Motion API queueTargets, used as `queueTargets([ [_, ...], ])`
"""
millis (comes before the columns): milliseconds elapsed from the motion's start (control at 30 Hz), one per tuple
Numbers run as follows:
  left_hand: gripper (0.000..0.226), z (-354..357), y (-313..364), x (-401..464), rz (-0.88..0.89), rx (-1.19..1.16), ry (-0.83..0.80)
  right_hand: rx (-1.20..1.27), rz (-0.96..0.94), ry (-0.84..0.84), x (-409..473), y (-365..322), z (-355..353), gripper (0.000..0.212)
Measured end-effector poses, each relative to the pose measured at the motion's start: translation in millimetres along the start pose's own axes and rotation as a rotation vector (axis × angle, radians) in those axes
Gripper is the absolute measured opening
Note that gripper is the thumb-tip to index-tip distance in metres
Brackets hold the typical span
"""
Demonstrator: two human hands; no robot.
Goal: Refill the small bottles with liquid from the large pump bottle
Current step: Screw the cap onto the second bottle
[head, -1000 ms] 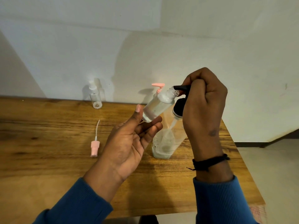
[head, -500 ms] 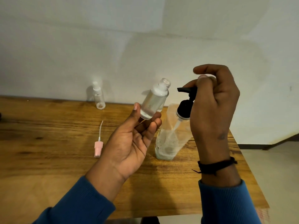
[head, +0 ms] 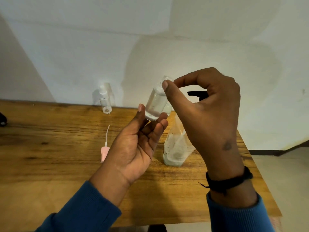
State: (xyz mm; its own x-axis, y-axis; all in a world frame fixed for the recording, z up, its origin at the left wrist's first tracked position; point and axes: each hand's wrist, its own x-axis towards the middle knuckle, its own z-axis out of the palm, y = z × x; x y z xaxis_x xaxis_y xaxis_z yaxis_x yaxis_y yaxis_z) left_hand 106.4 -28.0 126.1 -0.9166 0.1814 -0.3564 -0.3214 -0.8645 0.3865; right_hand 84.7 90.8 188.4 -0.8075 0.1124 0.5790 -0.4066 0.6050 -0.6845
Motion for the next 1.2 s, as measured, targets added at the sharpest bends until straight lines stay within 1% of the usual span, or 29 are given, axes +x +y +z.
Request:
queueTargets([
  [200,0.032,3.5,-0.3,-1.1,0.005,0.004,-0.004,-0.021,0.006,-0.013,1.5,0.7,1.2,0.028],
  [467,0.031,6.0,-3.5,-4.0,-0.003,0.017,-0.027,-0.003,0.016,0.002,2.3,-3.0,-1.7,0.023],
  [533,0.038,6.3,-0.8,-4.9,-0.01,0.047,-0.044,0.012,0.007,0.019,2.2,-4.8,-3.7,0.022],
  [600,0.048,7.0,3.6,-6.1,0.009,0.148,-0.06,0.031,-0.006,0.039,2.7,-7.1,-6.5,0.02],
  [633,0.052,6.8,5.5,-6.1,0.058,0.243,-0.054,0.039,-0.013,0.05,3.1,-8.2,-8.0,0.02],
  [667,0.054,5.8,7.8,-5.5,0.146,0.367,-0.033,0.045,-0.02,0.062,3.4,-9.5,-9.3,0.019],
  [733,0.053,5.0,13.9,-5.5,0.387,0.627,-0.001,0.045,-0.034,0.076,3.9,-12.1,-11.5,0.018],
  [800,0.052,6.0,25.2,-7.8,0.607,0.832,-0.03,0.035,-0.045,0.075,3.7,-14.5,-11.7,0.017],
  [867,0.056,7.4,35.9,-10.2,0.742,0.964,-0.103,0.018,-0.055,0.062,2.6,-16.7,-10.5,0.017],
  [933,0.063,8.1,40.5,-12.4,0.842,1.043,-0.168,0.004,-0.067,0.044,1.4,-18.6,-8.7,0.018],
  [967,0.061,9.0,40.7,-13.8,0.887,1.065,-0.2,0.001,-0.073,0.037,0.6,-19.6,-7.9,0.019],
  [1033,0.051,10.8,41.6,-18.9,0.963,1.093,-0.256,-0.014,-0.092,0.025,-2.3,-25.3,-6.7,0.019],
  [1100,0.046,11.9,43.8,-19.9,0.999,1.11,-0.266,-0.033,-0.108,0.015,-4.0,-28.6,-5.4,0.018],
  [1200,0.041,12.1,49.8,-20.7,0.998,1.143,-0.258,-0.054,-0.122,0.004,-6.2,-32.5,-3.0,0.018],
])
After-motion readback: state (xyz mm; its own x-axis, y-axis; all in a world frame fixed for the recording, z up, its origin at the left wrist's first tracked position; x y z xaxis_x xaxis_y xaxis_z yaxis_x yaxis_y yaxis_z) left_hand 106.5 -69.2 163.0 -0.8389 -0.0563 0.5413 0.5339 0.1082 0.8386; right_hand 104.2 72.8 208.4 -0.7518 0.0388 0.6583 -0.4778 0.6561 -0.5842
